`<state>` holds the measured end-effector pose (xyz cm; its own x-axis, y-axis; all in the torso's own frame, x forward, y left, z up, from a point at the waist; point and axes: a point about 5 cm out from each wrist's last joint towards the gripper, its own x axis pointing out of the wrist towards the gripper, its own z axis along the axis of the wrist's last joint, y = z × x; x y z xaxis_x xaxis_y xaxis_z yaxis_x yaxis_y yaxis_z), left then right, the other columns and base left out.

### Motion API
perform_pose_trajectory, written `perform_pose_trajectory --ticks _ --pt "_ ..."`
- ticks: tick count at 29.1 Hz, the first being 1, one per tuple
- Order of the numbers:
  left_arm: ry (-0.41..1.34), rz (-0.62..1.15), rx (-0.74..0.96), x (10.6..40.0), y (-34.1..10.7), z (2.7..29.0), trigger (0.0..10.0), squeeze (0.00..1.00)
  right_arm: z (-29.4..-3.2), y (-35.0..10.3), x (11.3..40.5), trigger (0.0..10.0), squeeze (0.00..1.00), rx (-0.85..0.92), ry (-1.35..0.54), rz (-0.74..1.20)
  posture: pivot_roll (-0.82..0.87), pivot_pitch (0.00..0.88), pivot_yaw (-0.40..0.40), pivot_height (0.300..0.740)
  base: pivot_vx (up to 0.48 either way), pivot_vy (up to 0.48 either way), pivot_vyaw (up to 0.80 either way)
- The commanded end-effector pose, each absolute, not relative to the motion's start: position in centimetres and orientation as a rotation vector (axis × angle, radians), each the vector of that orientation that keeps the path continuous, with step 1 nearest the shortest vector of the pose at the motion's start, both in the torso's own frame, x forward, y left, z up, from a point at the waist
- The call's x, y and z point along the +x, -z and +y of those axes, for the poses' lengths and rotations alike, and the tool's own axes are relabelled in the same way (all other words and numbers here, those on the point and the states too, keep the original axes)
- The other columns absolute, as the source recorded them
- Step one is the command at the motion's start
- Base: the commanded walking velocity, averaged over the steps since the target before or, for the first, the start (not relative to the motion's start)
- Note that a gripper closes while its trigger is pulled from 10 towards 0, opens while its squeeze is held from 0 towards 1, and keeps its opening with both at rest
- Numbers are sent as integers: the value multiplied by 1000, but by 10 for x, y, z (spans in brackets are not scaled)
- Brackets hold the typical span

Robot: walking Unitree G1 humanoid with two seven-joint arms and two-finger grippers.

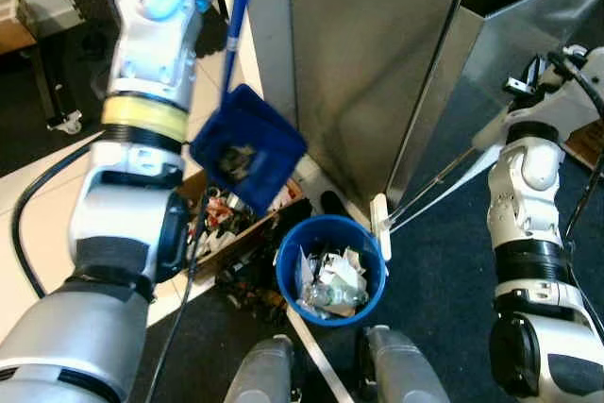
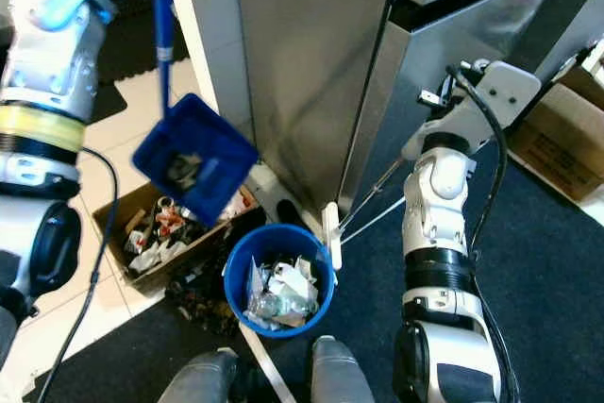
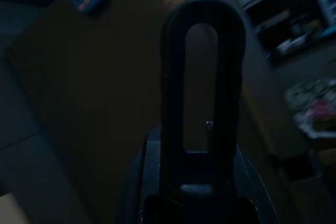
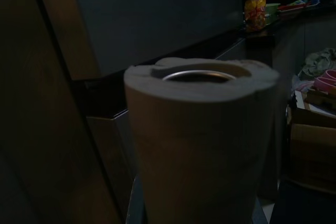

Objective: Sweep floor

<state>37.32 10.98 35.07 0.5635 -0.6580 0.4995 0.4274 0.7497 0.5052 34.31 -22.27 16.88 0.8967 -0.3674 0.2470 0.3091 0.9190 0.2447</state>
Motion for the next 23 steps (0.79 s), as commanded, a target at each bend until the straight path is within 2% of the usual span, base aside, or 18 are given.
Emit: perform_pose_trajectory --ticks 1,4,12,23 --pt "686 -834 340 363 -372 99 10000 0 -223 -169 342 10000 0 205 359 -290 -32 0 54 740 0 0 0" --pt "714 -847 301 359 -374 91 10000 0 -222 -169 342 10000 0 205 360 -288 -31 0 51 740 0 0 0" --pt "931 -848 256 335 -353 49 10000 0 -219 -172 346 10000 0 208 347 -285 -17 0 43 740 0 0 0" --pt "1036 -822 191 316 -340 31 10000 0 -216 -170 347 10000 0 215 343 -280 -8 0 48 740 0 0 0"
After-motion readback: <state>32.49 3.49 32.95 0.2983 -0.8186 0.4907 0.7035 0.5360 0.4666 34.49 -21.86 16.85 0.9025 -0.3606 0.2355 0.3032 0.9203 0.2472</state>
